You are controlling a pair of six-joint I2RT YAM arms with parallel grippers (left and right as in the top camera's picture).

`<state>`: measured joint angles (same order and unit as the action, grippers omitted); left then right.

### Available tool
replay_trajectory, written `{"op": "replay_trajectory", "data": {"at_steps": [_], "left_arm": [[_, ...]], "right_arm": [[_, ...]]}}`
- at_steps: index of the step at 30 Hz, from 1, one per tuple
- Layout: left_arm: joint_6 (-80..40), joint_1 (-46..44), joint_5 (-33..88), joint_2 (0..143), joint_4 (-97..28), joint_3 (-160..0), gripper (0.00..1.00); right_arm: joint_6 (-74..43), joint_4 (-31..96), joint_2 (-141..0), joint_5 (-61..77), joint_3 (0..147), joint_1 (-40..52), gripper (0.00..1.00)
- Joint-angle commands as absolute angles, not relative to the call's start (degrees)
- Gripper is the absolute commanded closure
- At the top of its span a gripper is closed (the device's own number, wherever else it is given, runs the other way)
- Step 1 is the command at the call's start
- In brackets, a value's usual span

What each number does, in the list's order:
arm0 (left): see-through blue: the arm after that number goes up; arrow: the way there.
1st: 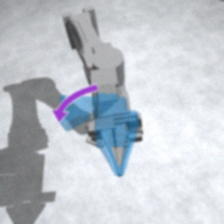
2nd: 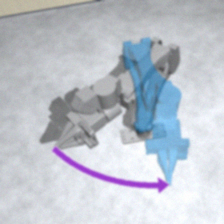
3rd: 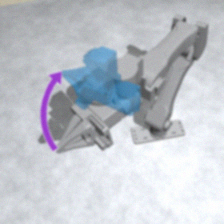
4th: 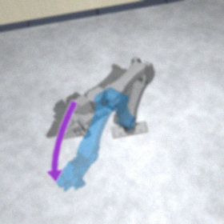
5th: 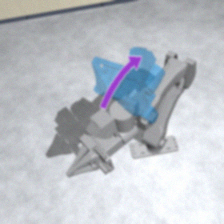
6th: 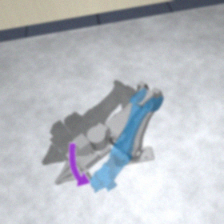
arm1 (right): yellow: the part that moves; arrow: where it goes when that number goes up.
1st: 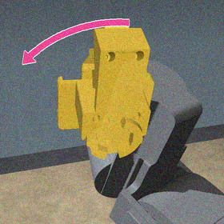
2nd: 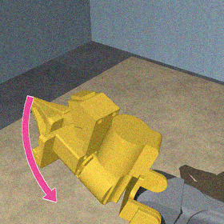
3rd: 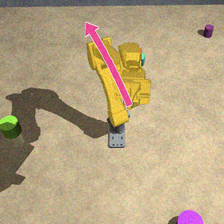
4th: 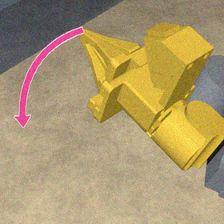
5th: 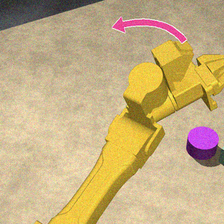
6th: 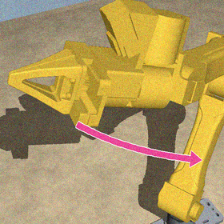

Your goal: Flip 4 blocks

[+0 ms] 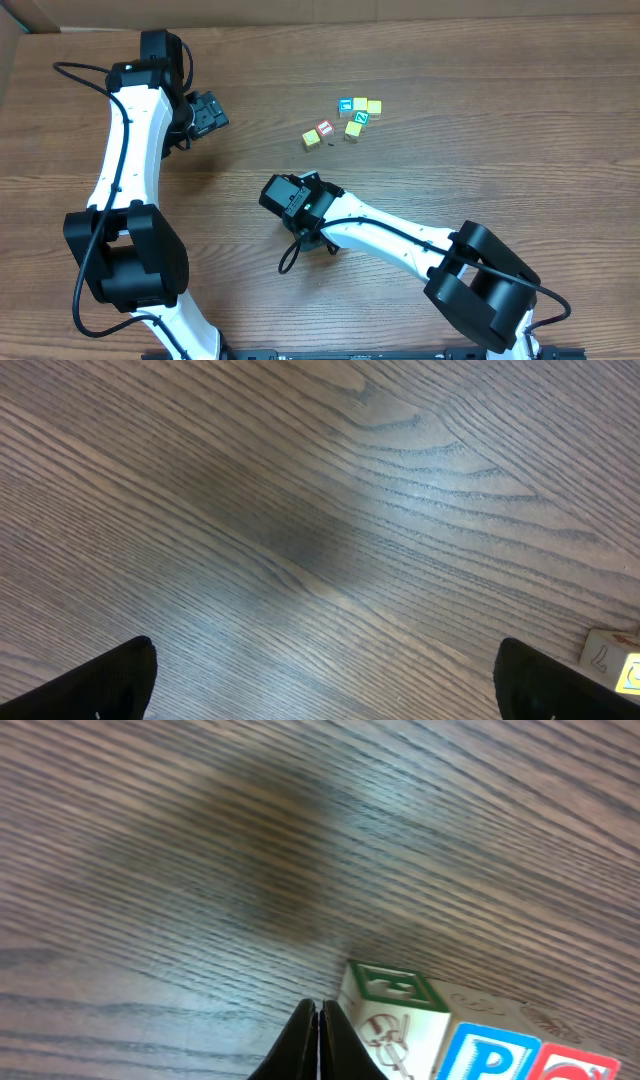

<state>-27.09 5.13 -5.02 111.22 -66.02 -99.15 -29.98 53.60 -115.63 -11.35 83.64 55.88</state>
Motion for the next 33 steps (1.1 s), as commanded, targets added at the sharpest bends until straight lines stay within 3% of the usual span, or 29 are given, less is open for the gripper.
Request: {"op": "replay_trajectory", "data": {"at_steps": [1, 33], "left_arm": [[-27.9, 5.2, -5.5, 110.2, -66.0, -100.1, 0.00], [-27.9, 5.2, -5.5, 110.2, -66.0, -100.1, 0.00]], "right_arm": [[-29.9, 53.4, -115.5, -12.3, 85.3, 55.4, 0.95], [-30.0, 52.8, -115.5, -11.6, 84.3, 54.9, 0.95]]}}
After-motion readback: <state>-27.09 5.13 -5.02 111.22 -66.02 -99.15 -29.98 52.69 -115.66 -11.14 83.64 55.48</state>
